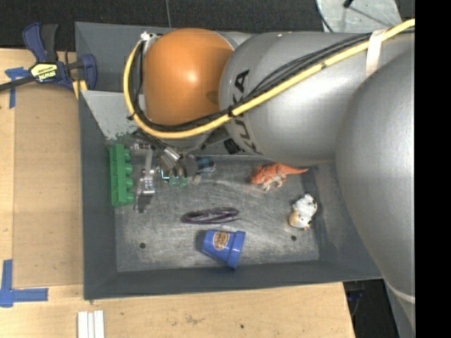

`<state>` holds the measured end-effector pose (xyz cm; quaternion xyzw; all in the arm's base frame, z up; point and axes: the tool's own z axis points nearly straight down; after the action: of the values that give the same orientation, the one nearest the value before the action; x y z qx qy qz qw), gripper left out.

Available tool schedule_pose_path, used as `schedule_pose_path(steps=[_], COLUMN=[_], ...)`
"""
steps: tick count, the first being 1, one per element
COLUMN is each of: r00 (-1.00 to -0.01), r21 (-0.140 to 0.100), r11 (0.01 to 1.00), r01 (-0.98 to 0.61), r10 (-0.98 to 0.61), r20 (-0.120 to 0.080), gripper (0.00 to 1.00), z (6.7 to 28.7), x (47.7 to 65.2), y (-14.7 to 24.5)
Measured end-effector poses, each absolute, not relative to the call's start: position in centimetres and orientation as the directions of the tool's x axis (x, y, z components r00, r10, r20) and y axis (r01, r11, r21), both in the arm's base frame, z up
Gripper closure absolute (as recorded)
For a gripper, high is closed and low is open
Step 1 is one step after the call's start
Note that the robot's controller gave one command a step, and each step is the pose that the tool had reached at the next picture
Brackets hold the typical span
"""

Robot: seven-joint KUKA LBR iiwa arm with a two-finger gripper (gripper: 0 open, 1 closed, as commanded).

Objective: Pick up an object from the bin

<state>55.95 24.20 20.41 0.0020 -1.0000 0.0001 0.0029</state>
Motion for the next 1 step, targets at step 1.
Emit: schedule_pose_path(steps=[1], r00=[-1.0], r21=[0.002], r11=[1.0], r01=[0.0], r10=[0.0], r20=[-0.002], gripper=[0.0], z=[20.93], x=[56.16], y=[24.06])
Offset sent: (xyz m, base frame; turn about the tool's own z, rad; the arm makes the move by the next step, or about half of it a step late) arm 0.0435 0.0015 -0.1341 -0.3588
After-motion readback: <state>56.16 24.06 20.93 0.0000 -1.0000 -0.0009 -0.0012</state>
